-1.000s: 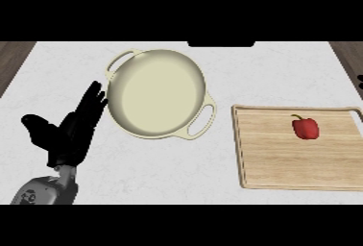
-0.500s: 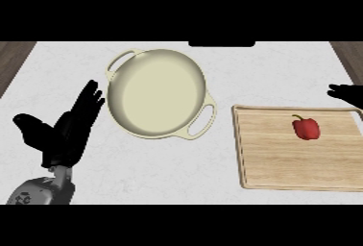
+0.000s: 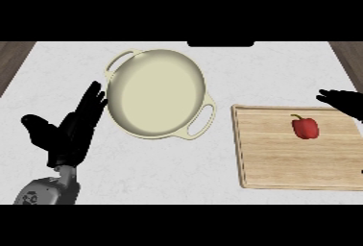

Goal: Pick the bell pepper from the tray and place it in the pot

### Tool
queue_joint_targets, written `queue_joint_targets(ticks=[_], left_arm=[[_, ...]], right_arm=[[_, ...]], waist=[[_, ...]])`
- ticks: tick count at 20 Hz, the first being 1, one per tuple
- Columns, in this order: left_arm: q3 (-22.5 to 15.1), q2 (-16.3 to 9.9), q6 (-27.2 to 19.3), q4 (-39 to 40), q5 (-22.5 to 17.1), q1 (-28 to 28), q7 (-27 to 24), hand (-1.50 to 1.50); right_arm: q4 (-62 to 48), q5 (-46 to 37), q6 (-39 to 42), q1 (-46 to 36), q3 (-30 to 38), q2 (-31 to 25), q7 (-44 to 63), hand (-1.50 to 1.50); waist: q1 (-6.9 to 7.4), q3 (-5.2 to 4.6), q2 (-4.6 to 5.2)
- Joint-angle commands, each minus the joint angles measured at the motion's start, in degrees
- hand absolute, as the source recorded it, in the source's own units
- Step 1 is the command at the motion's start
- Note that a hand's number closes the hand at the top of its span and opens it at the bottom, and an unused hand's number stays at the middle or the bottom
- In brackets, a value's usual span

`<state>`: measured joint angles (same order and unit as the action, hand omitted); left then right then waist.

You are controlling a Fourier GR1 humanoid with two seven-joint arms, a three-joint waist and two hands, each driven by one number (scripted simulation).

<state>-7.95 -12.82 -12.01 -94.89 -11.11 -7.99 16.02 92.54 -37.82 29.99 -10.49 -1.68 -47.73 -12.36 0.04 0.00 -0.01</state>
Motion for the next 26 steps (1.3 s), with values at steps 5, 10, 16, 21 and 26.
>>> queue_joint_targets(ticks=[5, 10, 16, 21, 26], left_arm=[[4.23, 0.24, 3.16, 0.41, 0.22, -1.49, 1.57, 0.00], [1.64, 2.37, 1.01, -3.27, 3.74, -0.96, 3.61, 0.00], [3.40, 2.60, 3.28, -0.49, 4.01, -1.52, 2.50, 0.00], [2.83, 3.05, 4.89, -5.98, 2.81, 3.78, 3.17, 0.00], [4.97, 3.57, 6.56, -1.11, 3.60, 3.37, -0.43, 0.00]], right_arm=[[3.52, -2.47, 4.04, 0.39, 3.29, 5.09, 0.48, -1.50], [2.52, -8.01, 3.04, -1.66, -0.79, 11.53, 7.02, -1.50], [-1.99, -14.10, -0.95, -0.54, -0.37, 13.06, 5.78, -1.50], [-7.77, -19.10, -0.49, -8.08, -4.61, 17.31, 8.75, -1.50], [-13.17, -23.30, -3.94, -6.14, -3.18, 14.84, 2.82, -1.50]], waist=[[-0.07, -0.01, -0.01], [0.16, -0.01, 0.01], [-0.01, 0.00, 0.02], [0.72, -0.01, 0.04], [0.34, 0.00, 0.07]])
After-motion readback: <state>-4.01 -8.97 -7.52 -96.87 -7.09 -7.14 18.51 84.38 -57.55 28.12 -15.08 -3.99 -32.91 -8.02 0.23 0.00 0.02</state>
